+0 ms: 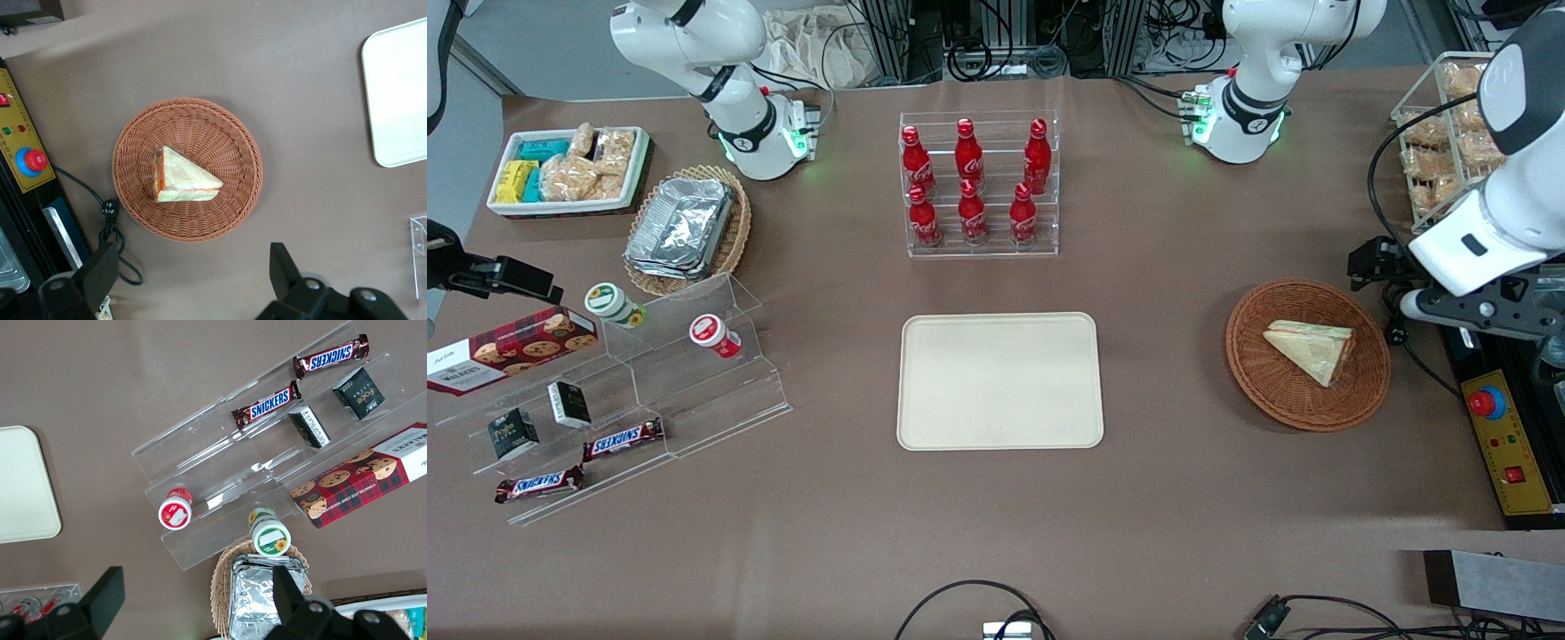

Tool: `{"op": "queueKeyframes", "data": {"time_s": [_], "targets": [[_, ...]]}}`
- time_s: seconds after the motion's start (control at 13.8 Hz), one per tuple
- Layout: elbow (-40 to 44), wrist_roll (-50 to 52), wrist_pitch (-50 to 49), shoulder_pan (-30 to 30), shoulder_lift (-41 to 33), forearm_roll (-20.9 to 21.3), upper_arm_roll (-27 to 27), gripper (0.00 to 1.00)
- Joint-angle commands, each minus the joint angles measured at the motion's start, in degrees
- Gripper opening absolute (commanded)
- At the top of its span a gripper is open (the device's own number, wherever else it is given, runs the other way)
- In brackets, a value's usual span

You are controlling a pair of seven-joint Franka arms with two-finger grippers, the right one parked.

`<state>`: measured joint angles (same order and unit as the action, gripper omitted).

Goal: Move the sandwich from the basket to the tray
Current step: 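Move the left gripper down over the wrapped sandwich in the wicker basket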

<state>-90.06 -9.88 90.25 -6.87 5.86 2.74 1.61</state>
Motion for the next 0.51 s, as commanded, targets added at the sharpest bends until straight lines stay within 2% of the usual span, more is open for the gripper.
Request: {"op": "queueKeyframes", "data": {"time_s": [0.0,0.22,0.29,0.43], "targets": [[3.23,-0.85,-2.71,-0.16,2.30,-0.20,0.49,1.00],[3.05,-0.68,-2.97,0.10,3.53,-0.46,0.67,1.00],[1.40,2.37,-3.41,0.02,3.89,-0.37,0.76,1.00],[-5.52,16.14,2.44,0.10,2.41,-0.81,0.67,1.00]]}}
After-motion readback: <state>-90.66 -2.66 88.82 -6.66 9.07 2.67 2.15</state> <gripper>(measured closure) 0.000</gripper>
